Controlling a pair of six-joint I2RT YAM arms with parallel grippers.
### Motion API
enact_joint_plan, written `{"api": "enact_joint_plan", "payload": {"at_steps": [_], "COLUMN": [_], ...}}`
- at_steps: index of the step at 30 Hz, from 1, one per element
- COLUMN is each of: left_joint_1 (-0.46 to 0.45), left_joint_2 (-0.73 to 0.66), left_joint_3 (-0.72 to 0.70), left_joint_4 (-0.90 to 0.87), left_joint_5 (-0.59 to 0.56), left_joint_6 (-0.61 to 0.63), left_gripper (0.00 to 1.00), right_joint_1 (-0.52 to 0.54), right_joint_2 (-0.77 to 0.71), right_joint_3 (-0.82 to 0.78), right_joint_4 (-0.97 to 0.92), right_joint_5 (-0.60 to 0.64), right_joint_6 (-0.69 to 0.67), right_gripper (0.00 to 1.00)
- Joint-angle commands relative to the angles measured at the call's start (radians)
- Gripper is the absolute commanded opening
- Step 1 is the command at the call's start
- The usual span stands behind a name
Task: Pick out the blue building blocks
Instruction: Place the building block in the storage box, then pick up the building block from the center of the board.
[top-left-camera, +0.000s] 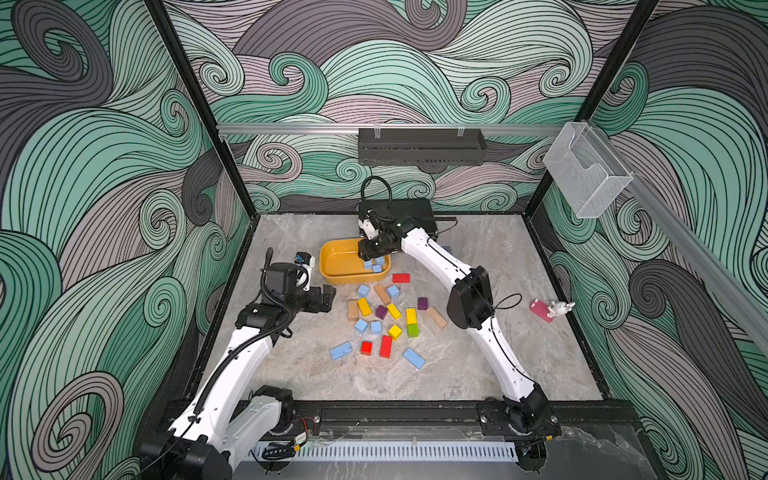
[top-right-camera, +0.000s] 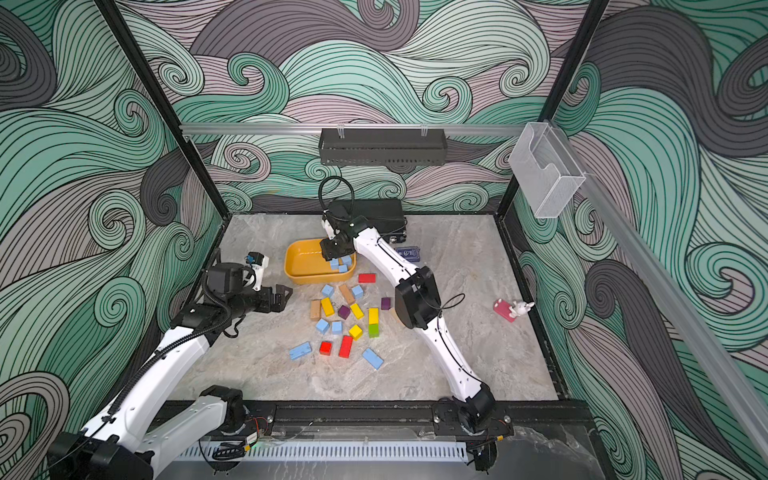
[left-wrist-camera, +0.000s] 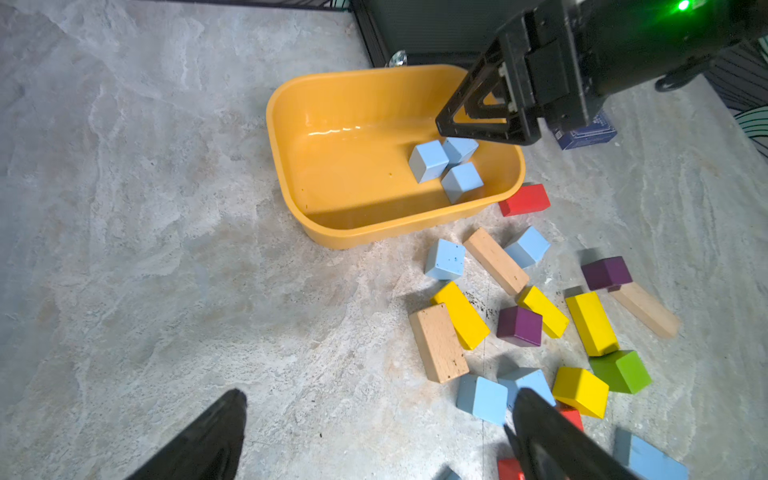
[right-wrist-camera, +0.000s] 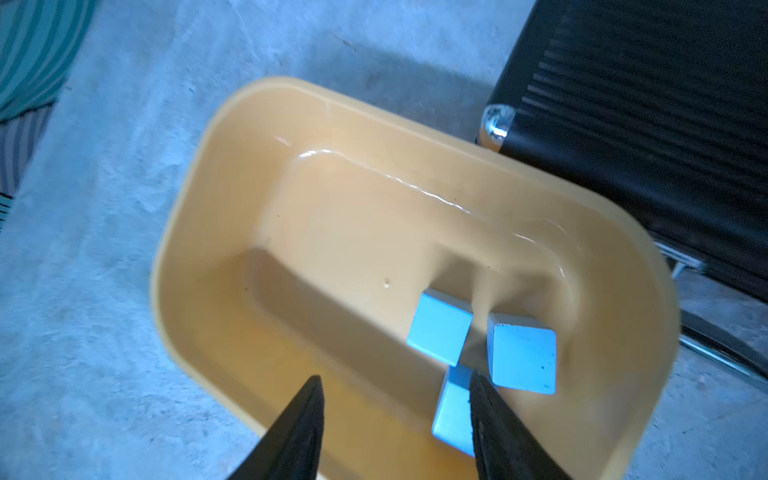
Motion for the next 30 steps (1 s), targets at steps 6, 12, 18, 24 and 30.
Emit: {"api": "enact_joint_plan", "payload": {"at_steps": [6,12,18,24,30], "left_joint_1": [0.003,0.001,-0.002,-0.009,-0.027], "left_joint_2": [-0.081,-0.142,-0.201,-0.234,-0.251], "left_joint_3": [0.069,0.062,0.036,0.01,-0.036], "left_joint_4": [-0.104,-0.129,-0.125,-0.118,-0.08], "left_joint_5": [0.039,0.075,0.135,0.173,0.194], "left_joint_6": [0.077,0.089,0.082,0.083,0.061], "left_gripper": [0.99,0.98,0.99,0.99,0.99], "right_joint_1": [-0.002,0.0,0.003,0.003,0.0], "right_joint_2": [-0.209,-0.35,-0.506,-0.636,-0.72], "right_joint_3": [-0.158,-0.311,-0.508,-0.701,-0.846], "right_joint_4": [0.007,0.008,0.026,0.048,0.072], "right_joint_5": [-0.018,0.018,0.116,0.184,0.202], "right_joint_6": [0.004,-0.019,-0.052,-0.055,-0.039], "right_gripper": [0.69,0.77,0.85,0.91,0.95]}}
